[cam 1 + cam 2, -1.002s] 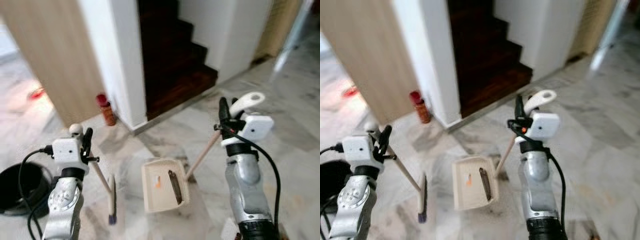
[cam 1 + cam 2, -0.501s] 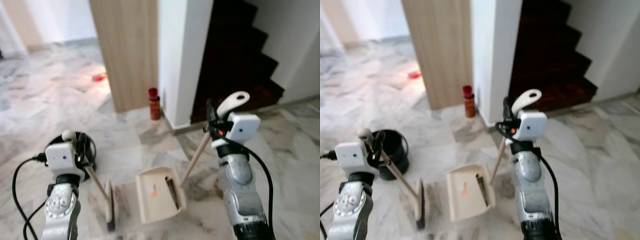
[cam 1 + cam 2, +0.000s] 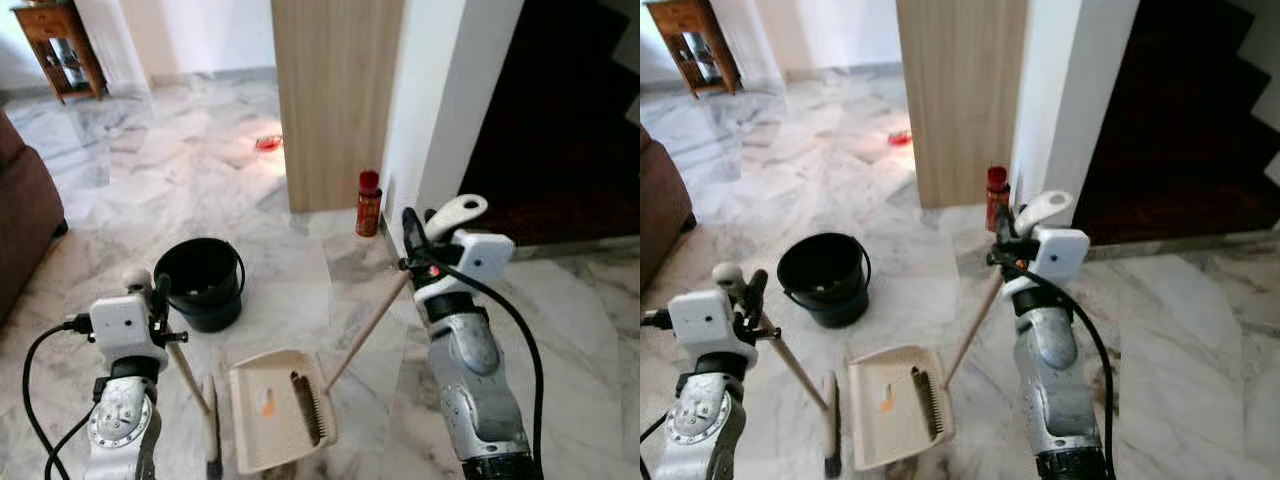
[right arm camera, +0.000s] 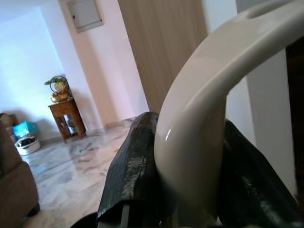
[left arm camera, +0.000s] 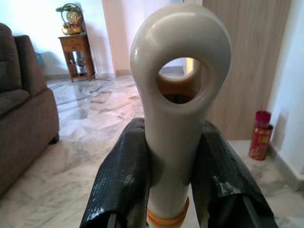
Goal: Sweep floor
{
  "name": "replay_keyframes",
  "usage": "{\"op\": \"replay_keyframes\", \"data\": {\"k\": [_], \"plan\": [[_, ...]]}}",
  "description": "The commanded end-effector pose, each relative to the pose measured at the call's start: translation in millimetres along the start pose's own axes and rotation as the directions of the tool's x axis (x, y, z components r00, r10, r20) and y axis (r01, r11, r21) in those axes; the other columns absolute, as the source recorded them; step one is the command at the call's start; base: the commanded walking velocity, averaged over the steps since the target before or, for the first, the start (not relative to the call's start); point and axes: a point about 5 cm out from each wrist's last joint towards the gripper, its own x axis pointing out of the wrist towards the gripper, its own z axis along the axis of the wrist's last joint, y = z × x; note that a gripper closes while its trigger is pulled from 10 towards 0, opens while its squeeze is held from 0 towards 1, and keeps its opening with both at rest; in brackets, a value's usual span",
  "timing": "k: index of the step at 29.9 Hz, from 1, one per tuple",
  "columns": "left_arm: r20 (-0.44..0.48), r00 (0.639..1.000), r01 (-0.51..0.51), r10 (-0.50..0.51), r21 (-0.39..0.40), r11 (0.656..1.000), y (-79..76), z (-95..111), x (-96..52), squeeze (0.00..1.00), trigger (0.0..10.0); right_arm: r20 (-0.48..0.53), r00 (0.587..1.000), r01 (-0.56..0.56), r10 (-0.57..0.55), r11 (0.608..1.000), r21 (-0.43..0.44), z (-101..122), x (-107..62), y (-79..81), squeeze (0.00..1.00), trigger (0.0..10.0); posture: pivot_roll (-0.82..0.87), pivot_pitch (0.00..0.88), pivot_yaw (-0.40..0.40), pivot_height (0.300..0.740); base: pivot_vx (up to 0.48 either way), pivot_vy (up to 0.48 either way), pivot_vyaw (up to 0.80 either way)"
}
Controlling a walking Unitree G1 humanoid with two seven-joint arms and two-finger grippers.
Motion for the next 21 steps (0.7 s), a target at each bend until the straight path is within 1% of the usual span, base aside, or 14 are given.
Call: {"op": "replay_keyframes", "data": {"k": [1,10,12,13,19,21], "plan": [[0.059,0.998,-0.007,0.006,0.014,1.0,3.2,13.2,3.1,0.0,10.0,0.079,0.996,-0.034,0.034,0.999,0.005,19.6,6.3,8.3,0.0,10.0,0.11,0.008,0.036,0.74,0.0,0.442,0.0],[0.059,0.998,-0.001,0.0,0.009,1.0,0.6,13.4,3.2,0.0,10.0,0.071,0.997,-0.047,0.044,0.998,0.051,20.7,9.9,12.8,0.0,10.0,0.12,0.0,0.031,0.74,0.0,0.471,0.0],[0.061,0.998,-0.002,0.002,0.009,1.0,1.0,13.8,3.6,0.0,10.0,0.053,0.998,-0.038,0.033,0.996,0.078,19.1,11.5,12.5,0.0,10.0,0.12,0.0,0.029,0.74,0.0,0.48,0.0],[0.061,0.998,-0.002,0.002,0.009,1.0,1.0,13.8,3.6,0.0,10.0,0.053,0.998,-0.038,0.033,0.996,0.078,19.1,11.5,12.5,0.0,10.0,0.12,0.0,0.029,0.74,0.0,0.48,0.0],[0.062,0.998,-0.007,0.007,0.007,1.0,1.3,13.9,3.5,0.0,10.0,0.054,0.998,-0.035,0.03,0.995,0.094,19.9,12.5,12.0,0.0,10.0,0.12,0.0,0.027,0.74,0.0,0.48,-0.8],[0.061,0.998,-0.009,0.009,0.007,1.0,1.7,14.1,3.4,0.0,10.0,0.05,0.999,-0.025,0.019,0.993,0.119,19.6,13.0,12.3,0.0,10.0,0.13,0.0,0.026,0.74,0.0,0.48,0.0]]}}
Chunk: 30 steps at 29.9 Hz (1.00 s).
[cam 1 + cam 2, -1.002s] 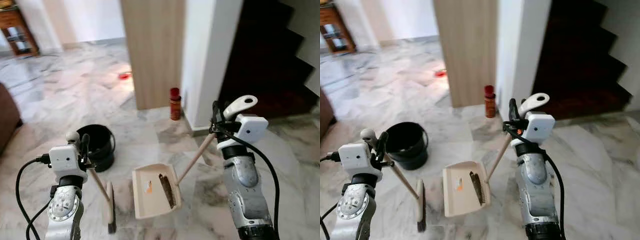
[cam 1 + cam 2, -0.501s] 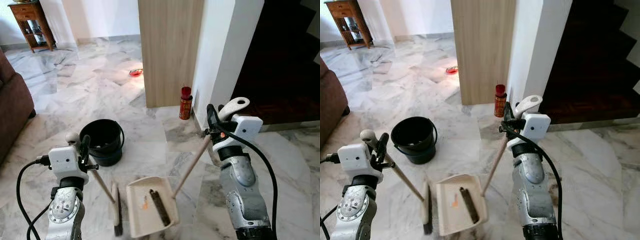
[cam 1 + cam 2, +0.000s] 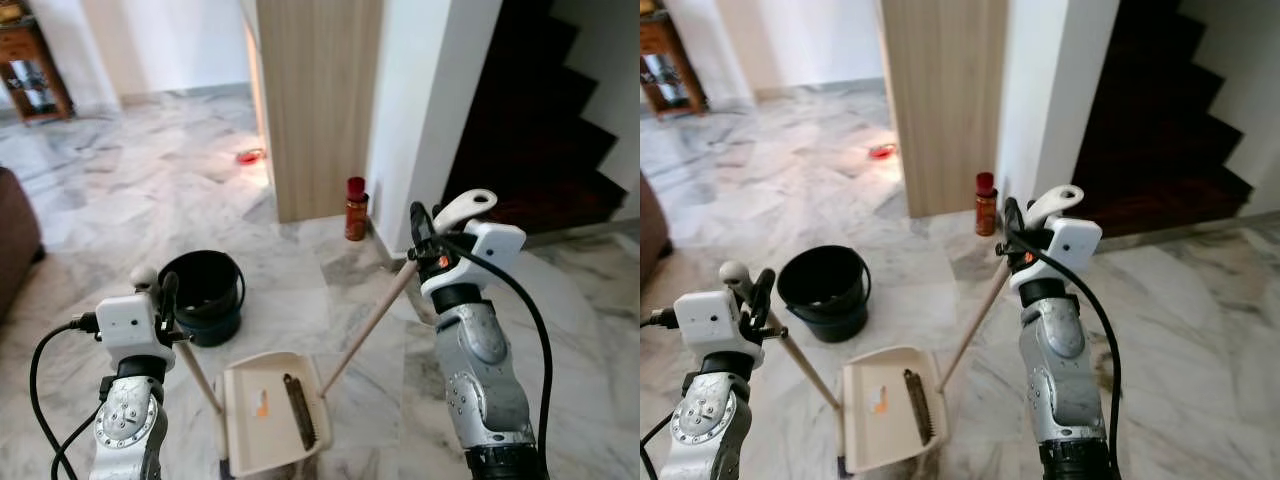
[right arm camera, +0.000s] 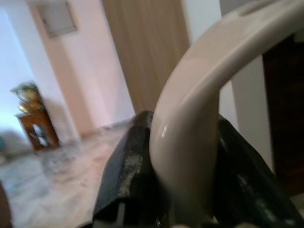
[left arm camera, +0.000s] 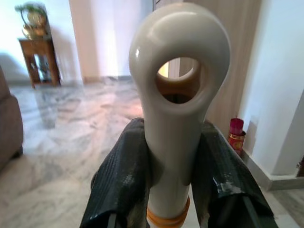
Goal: Sweep floor
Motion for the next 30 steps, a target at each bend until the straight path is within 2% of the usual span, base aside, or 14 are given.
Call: {"op": "replay_keyframes", "data": {"k": [1,10,25,30], "plan": [[0.051,0.998,-0.026,0.025,0.022,0.999,7.7,11.5,1.8,0.0,10.0,0.061,0.997,-0.045,0.041,0.997,0.059,13.6,5.8,16.0,0.0,10.0,0.13,0.001,0.025,0.74,0.0,0.48,0.0],[0.05,0.998,-0.046,0.045,0.028,0.999,13.2,12.2,0.2,0.0,10.0,0.061,0.997,-0.043,0.039,0.997,0.071,13.8,8.2,17.8,0.0,10.0,0.14,0.008,0.03,0.74,0.0,0.48,0.0],[0.056,0.997,-0.048,0.047,0.026,0.999,11.0,13.4,1.5,0.0,10.0,0.072,0.996,-0.055,0.049,0.995,0.086,16.9,11.3,23.0,0.0,10.0,0.14,0.011,0.029,0.74,0.0,0.472,0.0],[0.067,0.997,-0.04,0.037,0.034,0.999,9.9,15.9,3.5,0.0,10.0,0.075,0.996,-0.057,0.05,0.995,0.086,17.4,12.3,24.7,0.0,10.0,0.14,0.011,0.029,0.74,0.0,0.0,0.0]]}}
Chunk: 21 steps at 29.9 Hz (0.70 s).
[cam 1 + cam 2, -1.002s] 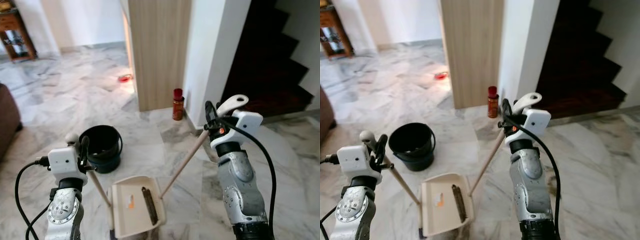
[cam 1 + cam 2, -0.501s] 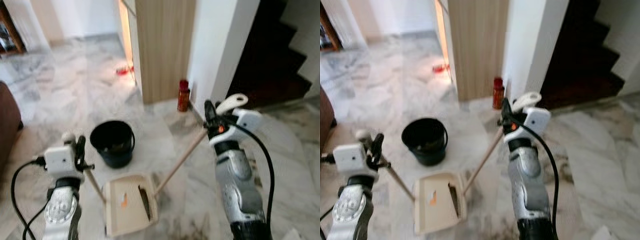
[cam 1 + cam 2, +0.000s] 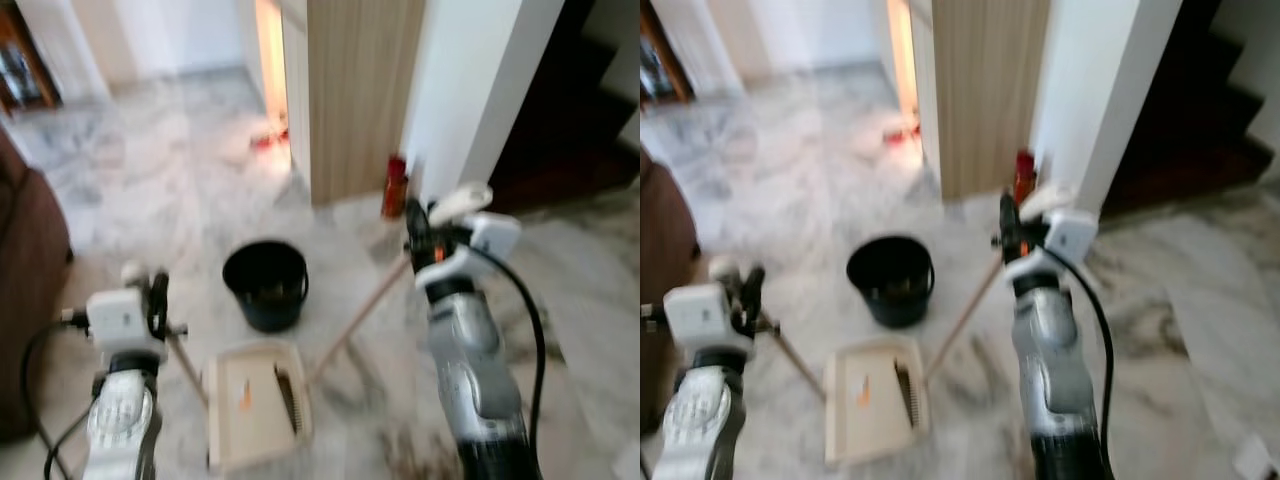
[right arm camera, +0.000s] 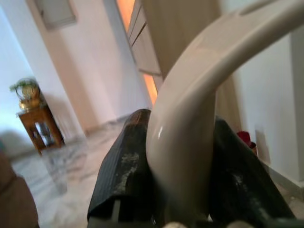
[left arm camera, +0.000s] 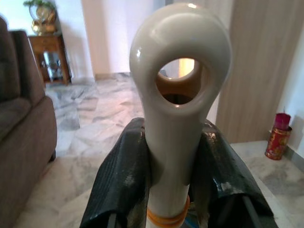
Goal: Sweep floor
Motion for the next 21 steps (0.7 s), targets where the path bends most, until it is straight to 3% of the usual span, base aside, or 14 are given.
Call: {"op": "replay_keyframes", "data": {"k": [1,11,21], "plan": [[0.062,0.998,-0.004,0.003,0.019,1.0,2.5,12.6,3.7,0.0,10.0,0.064,0.997,-0.038,0.036,0.998,0.041,12.6,4.7,12.7,0.0,10.0,0.14,0.013,0.032,0.74,0.0,0.0,0.0],[0.064,0.998,0.003,-0.004,0.019,1.0,0.8,14.3,6.7,0.0,10.0,0.121,0.992,-0.04,0.033,0.998,0.055,22.4,8.2,17.0,0.0,10.0,0.14,0.001,0.04,0.74,0.0,0.0,0.0],[0.066,0.998,0.005,-0.007,0.028,1.0,1.2,14.6,7.7,0.0,10.0,0.295,0.954,-0.071,0.057,0.997,0.039,60.7,23.2,26.5,0.0,10.0,0.15,0.0,0.044,0.74,0.0,0.0,0.0]]}}
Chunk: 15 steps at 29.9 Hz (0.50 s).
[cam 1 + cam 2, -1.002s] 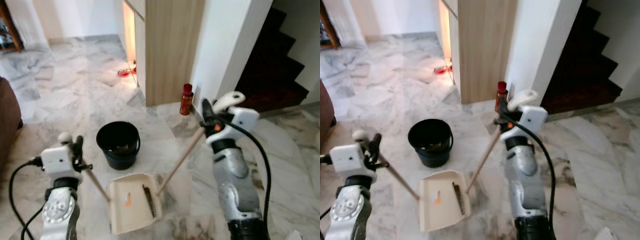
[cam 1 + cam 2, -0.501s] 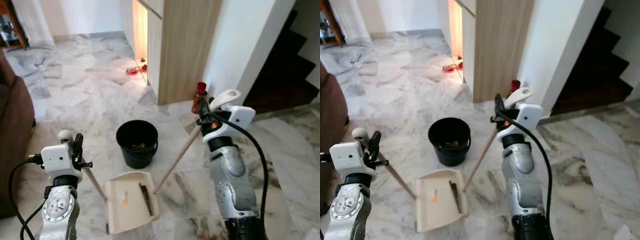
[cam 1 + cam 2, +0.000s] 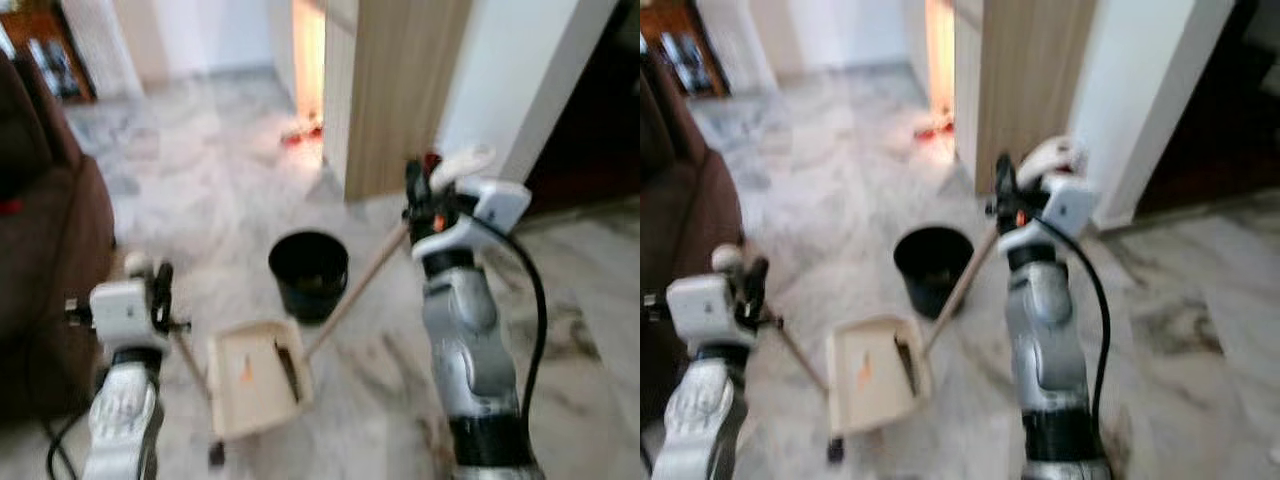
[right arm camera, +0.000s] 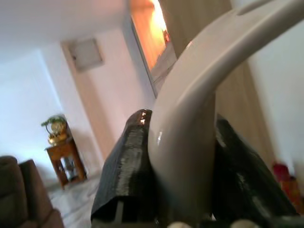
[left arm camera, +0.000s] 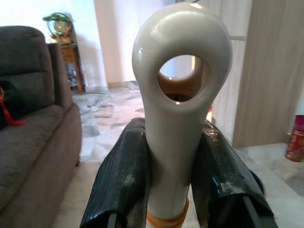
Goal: Sweep floor
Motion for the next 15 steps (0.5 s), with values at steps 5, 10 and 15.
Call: {"op": "replay_keyframes", "data": {"k": [5,10,15], "plan": [[0.057,0.998,0.019,-0.019,-0.003,1.0,-7.4,10.7,3.4,0.0,10.0,0.132,0.991,-0.016,0.014,1.0,0.01,25.6,13.2,5.5,0.0,10.0,0.15,0.001,0.043,0.74,0.223,0.0,0.0],[0.055,0.998,0.019,-0.019,0.0,1.0,-7.6,10.7,2.9,0.0,10.0,0.129,0.992,-0.014,0.012,1.0,0.008,23.6,12.5,5.9,0.0,10.0,0.15,0.005,0.044,0.74,0.362,0.0,0.0],[0.054,0.998,0.019,-0.019,0.0,1.0,-7.4,10.9,2.7,0.0,10.0,0.12,0.993,-0.014,0.012,1.0,0.011,21.8,13.2,6.8,0.0,10.0,0.15,0.008,0.046,0.74,0.419,0.0,0.68]]}}
